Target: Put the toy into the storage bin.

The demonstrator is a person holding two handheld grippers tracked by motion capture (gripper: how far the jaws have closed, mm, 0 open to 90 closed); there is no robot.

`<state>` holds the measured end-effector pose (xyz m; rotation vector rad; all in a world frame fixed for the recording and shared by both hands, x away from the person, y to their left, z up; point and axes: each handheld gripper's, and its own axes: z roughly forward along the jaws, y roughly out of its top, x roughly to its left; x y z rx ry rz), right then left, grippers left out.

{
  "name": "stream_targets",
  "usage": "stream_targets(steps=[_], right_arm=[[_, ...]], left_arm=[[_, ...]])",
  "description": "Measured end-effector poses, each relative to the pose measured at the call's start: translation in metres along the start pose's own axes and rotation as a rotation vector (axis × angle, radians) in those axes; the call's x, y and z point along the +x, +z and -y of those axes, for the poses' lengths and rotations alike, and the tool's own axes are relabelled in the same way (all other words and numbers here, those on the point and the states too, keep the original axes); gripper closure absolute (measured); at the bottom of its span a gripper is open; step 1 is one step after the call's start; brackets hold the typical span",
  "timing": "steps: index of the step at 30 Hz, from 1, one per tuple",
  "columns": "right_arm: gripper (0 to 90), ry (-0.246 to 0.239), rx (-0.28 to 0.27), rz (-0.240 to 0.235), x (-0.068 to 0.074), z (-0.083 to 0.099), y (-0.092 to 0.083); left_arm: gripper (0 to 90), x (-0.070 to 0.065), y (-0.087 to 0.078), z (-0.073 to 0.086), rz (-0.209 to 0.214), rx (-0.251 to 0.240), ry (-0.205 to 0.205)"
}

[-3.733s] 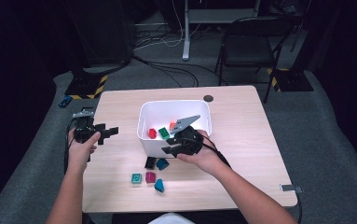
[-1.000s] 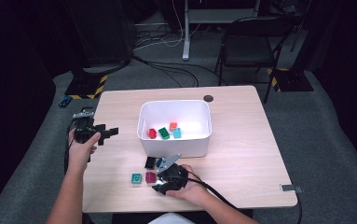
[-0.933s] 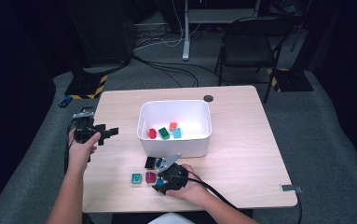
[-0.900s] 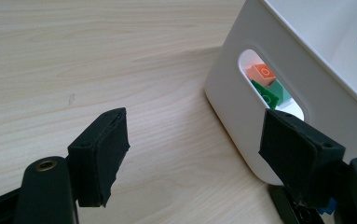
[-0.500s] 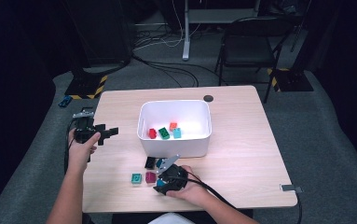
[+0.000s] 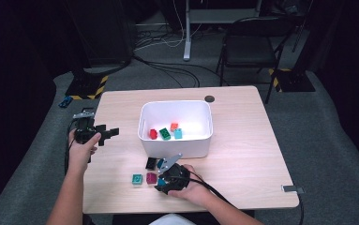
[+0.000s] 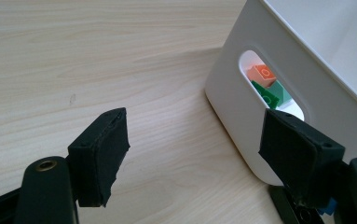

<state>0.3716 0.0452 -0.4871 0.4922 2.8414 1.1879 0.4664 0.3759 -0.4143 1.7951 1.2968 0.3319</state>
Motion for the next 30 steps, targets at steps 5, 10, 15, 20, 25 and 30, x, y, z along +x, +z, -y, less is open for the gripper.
stream_targets(steps=[5, 10, 15, 20, 25, 30], right_arm=[[54.9, -0.004, -0.014, -0.004, -0.001, -0.008, -0.011], [54.9, 0.016, -0.034, -0.008, -0.002, -0.018, -0.026], [55.0, 0.018, -0.047, -0.002, -0.007, -0.028, -0.043], [55.0, 0.021, -0.059, 0.002, -0.015, -0.039, -0.061], [55.0, 0.046, -0.076, 0.008, -0.020, -0.049, -0.079], [55.0, 0.048, -0.092, 0.008, -0.024, -0.058, -0.094]], left_arm=[[23.4, 0.000, 0.000, 0.000, 0.002, 0.007, 0.001], [23.4, 0.001, 0.000, 0.000, 0.001, 0.000, 0.000], [23.4, 0.001, -0.001, 0.000, 0.004, 0.009, 0.002], [23.4, 0.001, 0.000, 0.000, 0.003, 0.005, 0.000], [23.4, 0.001, -0.001, 0.000, 0.005, 0.012, 0.001], [23.4, 0.001, -0.001, 0.000, 0.004, 0.013, -0.001]])
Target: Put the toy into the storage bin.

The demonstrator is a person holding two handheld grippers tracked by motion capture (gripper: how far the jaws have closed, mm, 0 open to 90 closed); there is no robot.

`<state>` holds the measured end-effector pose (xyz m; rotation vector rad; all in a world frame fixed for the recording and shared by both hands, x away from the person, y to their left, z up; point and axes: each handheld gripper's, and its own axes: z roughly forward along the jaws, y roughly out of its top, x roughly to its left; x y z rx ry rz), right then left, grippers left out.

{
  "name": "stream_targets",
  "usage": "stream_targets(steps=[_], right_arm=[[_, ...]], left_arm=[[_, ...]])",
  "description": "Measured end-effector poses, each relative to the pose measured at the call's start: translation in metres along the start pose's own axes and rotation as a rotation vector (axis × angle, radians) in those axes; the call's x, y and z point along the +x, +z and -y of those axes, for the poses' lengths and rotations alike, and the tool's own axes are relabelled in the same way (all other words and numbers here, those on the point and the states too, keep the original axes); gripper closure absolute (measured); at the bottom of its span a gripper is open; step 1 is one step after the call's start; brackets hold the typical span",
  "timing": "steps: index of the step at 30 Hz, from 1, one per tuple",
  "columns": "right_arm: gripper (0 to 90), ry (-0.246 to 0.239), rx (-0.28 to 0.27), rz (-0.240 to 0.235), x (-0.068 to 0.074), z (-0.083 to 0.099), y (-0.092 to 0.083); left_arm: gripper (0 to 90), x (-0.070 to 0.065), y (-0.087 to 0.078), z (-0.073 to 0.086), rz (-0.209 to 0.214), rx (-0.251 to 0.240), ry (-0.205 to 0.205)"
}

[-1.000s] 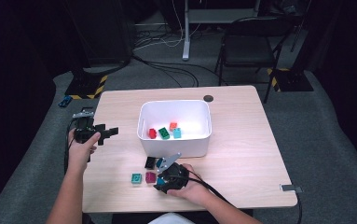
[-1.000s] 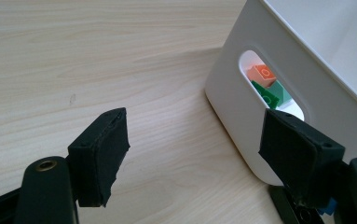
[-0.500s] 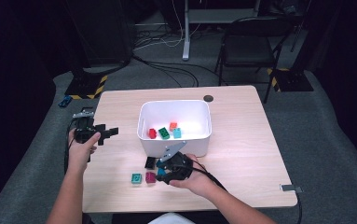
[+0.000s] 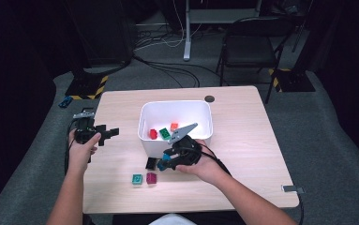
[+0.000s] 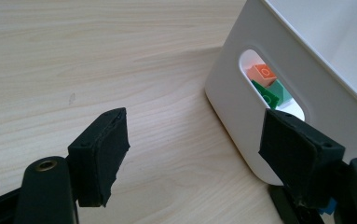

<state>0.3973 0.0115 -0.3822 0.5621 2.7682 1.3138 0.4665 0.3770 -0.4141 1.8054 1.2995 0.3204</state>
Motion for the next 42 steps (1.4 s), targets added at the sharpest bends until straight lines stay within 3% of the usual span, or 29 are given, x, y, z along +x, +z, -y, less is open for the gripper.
stream_targets(steps=[11, 26, 34, 42], right_arm=[[55.0, -0.002, -0.031, 0.047, -0.014, -0.022, -0.025], [55.0, 0.006, -0.078, 0.096, -0.033, -0.045, -0.039], [55.0, 0.017, -0.094, 0.131, -0.049, -0.061, -0.038], [55.0, 0.025, -0.083, 0.144, -0.066, -0.074, -0.024]], left_arm=[[23.4, 0.000, 0.000, 0.000, 0.000, -0.001, -0.001], [23.4, 0.000, 0.000, 0.000, 0.001, -0.002, -0.001], [23.4, 0.000, 0.000, 0.000, 0.001, -0.006, 0.000], [23.4, 0.001, -0.001, 0.000, 0.003, -0.007, -0.004]])
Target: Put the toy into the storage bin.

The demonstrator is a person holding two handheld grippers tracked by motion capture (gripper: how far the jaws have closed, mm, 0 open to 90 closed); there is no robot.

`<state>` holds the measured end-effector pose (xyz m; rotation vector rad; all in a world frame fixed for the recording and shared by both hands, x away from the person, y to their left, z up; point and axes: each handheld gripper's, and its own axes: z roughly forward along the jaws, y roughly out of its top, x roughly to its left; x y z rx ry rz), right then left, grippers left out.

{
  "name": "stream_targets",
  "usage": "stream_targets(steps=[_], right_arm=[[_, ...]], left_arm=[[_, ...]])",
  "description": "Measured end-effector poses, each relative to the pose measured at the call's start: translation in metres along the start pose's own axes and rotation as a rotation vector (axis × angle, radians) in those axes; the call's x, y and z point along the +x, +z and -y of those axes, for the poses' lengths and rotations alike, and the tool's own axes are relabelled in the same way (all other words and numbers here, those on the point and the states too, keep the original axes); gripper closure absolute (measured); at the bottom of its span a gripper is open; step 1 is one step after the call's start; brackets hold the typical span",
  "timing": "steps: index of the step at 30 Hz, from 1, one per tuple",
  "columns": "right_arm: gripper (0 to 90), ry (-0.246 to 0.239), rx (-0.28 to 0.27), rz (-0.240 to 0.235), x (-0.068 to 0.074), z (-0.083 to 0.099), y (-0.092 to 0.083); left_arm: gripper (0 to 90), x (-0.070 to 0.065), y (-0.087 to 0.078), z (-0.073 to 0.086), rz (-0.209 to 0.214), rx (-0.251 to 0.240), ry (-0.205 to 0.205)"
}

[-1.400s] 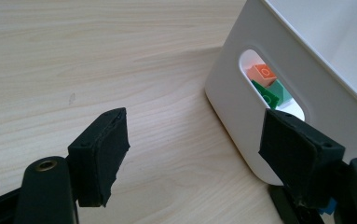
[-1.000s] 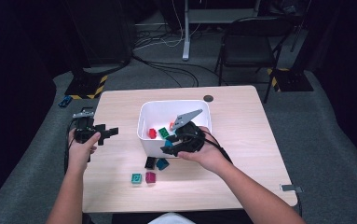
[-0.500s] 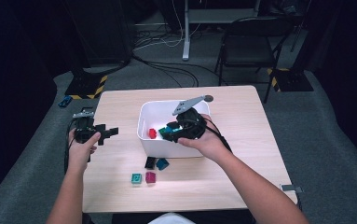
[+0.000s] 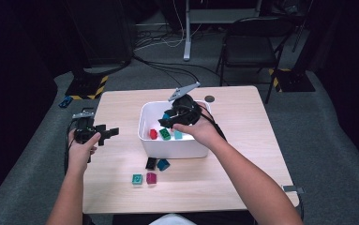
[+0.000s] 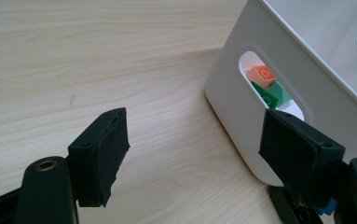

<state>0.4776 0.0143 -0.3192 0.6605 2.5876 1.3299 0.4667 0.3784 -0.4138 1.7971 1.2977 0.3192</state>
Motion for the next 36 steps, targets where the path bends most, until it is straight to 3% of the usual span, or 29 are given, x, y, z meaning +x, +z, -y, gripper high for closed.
stream_targets(steps=[20, 29, 36], right_arm=[[55.0, 0.049, 0.050, 0.026, -0.034, 0.000, 0.061], [55.0, 0.100, 0.121, 0.064, -0.056, 0.011, 0.085], [54.9, 0.107, 0.153, 0.088, -0.066, 0.014, 0.094]], left_arm=[[23.4, 0.002, -0.003, 0.000, 0.010, -0.015, -0.009], [23.4, 0.002, -0.002, -0.001, 0.014, -0.016, -0.011], [23.4, 0.001, -0.002, -0.001, 0.014, -0.011, -0.005]])
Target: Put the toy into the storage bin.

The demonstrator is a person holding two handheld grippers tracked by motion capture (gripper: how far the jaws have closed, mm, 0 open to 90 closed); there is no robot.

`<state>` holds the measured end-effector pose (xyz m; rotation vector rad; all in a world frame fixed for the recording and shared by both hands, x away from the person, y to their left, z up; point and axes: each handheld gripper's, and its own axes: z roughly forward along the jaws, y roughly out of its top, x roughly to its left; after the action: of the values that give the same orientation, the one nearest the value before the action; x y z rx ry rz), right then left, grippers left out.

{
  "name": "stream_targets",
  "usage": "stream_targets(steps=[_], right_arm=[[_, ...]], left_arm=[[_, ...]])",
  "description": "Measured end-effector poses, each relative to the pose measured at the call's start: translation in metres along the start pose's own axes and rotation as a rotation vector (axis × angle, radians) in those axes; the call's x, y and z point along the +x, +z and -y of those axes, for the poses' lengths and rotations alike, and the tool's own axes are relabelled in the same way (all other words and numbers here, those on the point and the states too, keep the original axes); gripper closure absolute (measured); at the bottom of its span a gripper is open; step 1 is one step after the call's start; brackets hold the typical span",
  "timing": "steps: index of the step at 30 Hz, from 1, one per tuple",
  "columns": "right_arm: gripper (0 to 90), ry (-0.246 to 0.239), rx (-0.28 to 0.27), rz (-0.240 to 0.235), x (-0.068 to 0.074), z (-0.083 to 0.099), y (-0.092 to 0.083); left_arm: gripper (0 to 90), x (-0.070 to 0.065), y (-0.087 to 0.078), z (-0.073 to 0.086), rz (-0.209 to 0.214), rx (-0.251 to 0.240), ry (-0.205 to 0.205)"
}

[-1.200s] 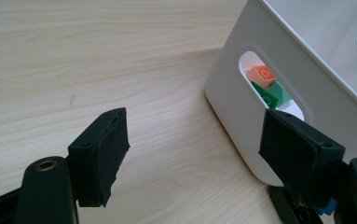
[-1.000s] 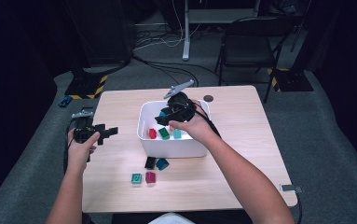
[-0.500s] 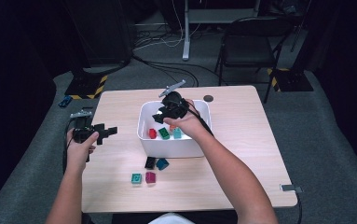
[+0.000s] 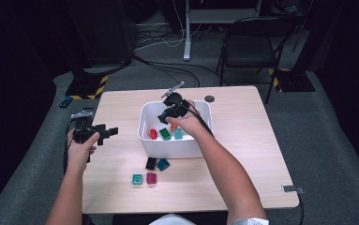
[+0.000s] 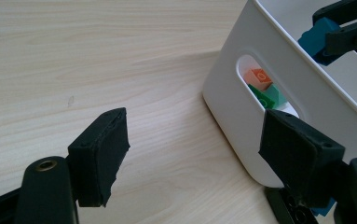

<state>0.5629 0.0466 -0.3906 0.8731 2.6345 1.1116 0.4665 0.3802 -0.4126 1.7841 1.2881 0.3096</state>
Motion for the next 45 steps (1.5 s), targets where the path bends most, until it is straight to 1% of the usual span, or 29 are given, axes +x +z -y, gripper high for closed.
stream_targets(steps=[3, 4, 5, 7, 11, 12, 14, 15, 16, 18, 20, 21, 22, 23, 25, 27, 28, 30, 32, 34, 35, 36, 39, 40, 41, 42, 44, 45], right_arm=[[54.9, 0.003, 0.021, 0.007, -0.001, 0.001, 0.003], [54.8, 0.012, 0.026, 0.006, -0.001, 0.002, 0.003], [54.8, 0.000, 0.030, 0.005, -0.002, 0.003, 0.003], [54.7, 0.008, 0.036, 0.006, 0.000, 0.003, 0.004], [53.8, 0.009, 0.052, 0.006, -0.001, 0.004, 0.005], [53.4, 0.010, 0.057, 0.011, -0.001, 0.004, 0.006], [52.1, 0.004, 0.065, 0.013, -0.002, 0.006, 0.007], [52.2, 0.016, 0.070, 0.018, -0.001, 0.006, 0.008], [52.1, 0.004, 0.067, 0.019, -0.002, 0.007, 0.008], [52.1, 0.003, 0.068, 0.020, -0.003, 0.007, 0.007], [52.1, 0.017, 0.066, 0.026, -0.002, 0.007, 0.005], [52.2, 0.007, 0.062, 0.028, -0.002, 0.007, 0.004], [52.1, 0.008, 0.055, 0.028, -0.002, 0.007, 0.002], [52.1, -0.001, 0.051, 0.027, -0.001, 0.007, 0.000], [52.1, -0.002, 0.046, 0.023, 0.003, 0.007, -0.006], [52.1, -0.021, 0.030, 0.019, 0.005, 0.007, -0.013], [52.1, -0.015, 0.021, 0.014, 0.007, 0.007, -0.017], [52.1, -0.026, 0.016, 0.009, 0.009, 0.008, -0.026], [52.1, -0.023, 0.010, -0.006, 0.014, 0.009, -0.034], [52.0, -0.032, -0.002, -0.006, 0.018, 0.011, -0.043], [51.9, -0.029, -0.006, -0.010, 0.020, 0.012, -0.047], [51.9, -0.027, -0.008, -0.013, 0.022, 0.013, -0.051], [51.9, -0.044, -0.029, -0.020, 0.027, 0.017, -0.065], [51.9, -0.040, -0.029, -0.020, 0.029, 0.019, -0.070], [51.8, -0.045, -0.030, -0.023, 0.031, 0.020, -0.074], [51.8, -0.055, -0.033, -0.024, 0.032, 0.022, -0.079], [51.8, -0.052, -0.032, -0.021, 0.036, 0.026, -0.087], [51.8, -0.069, -0.039, -0.021, 0.037, 0.028, -0.092]], left_arm=[[23.4, -0.001, 0.000, 0.000, 0.001, 0.004, -0.003], [23.4, -0.001, 0.000, 0.000, 0.001, 0.004, -0.002], [23.4, -0.001, 0.000, 0.000, 0.001, 0.004, -0.002], [23.4, -0.001, 0.000, 0.000, 0.001, 0.006, -0.004], [23.4, -0.001, 0.000, 0.000, 0.000, 0.005, -0.002], [23.4, -0.001, 0.001, 0.000, -0.001, -0.006, -0.003], [23.4, 0.000, 0.001, 0.000, 0.000, 0.002, 0.004], [23.4, 0.000, 0.001, 0.000, 0.000, -0.001, 0.002], [23.4, 0.000, 0.001, 0.000, -0.001, -0.001, 0.002], [23.4, 0.000, 0.001, 0.000, 0.000, 0.002, -0.001], [23.4, 0.000, 0.000, 0.000, 0.000, 0.006, 0.000], [23.4, 0.000, 0.001, 0.001, -0.002, -0.003, -0.005], [23.4, 0.000, 0.000, 0.000, -0.001, 0.006, -0.001], [23.4, 0.001, 0.000, 0.000, -0.001, 0.003, 0.001], [23.4, 0.001, 0.000, 0.000, -0.003, 0.004, -0.001], [23.4, 0.001, 0.000, 0.000, -0.002, 0.004, 0.000], [23.4, 0.001, 0.000, 0.000, -0.002, 0.004, 0.000], [23.4, 0.000, 0.001, 0.001, -0.005, -0.004, -0.005], [23.9, 0.000, 0.001, 0.000, -0.004, 0.006, -0.001], [24.8, -0.001, 0.002, 0.001, -0.001, 0.009, 0.000], [25.2, -0.001, 0.003, 0.001, -0.001, 0.007, -0.004], [25.3, -0.001, 0.004, 0.001, 0.004, 0.012, -0.002], [25.3, -0.002, 0.005, 0.002, 0.013, 0.018, -0.010], [25.2, -0.002, 0.005, 0.002, 0.015, 0.016, -0.012], [24.9, -0.002, 0.005, 0.002, 0.015, 0.018, -0.011], [24.5, -0.003, 0.006, 0.002, 0.019, 0.009, -0.016], [22.4, -0.003, 0.007, 0.002, 0.023, 0.021, -0.013], [21.4, -0.003, 0.008, 0.002, 0.028, 0.027, -0.016]])
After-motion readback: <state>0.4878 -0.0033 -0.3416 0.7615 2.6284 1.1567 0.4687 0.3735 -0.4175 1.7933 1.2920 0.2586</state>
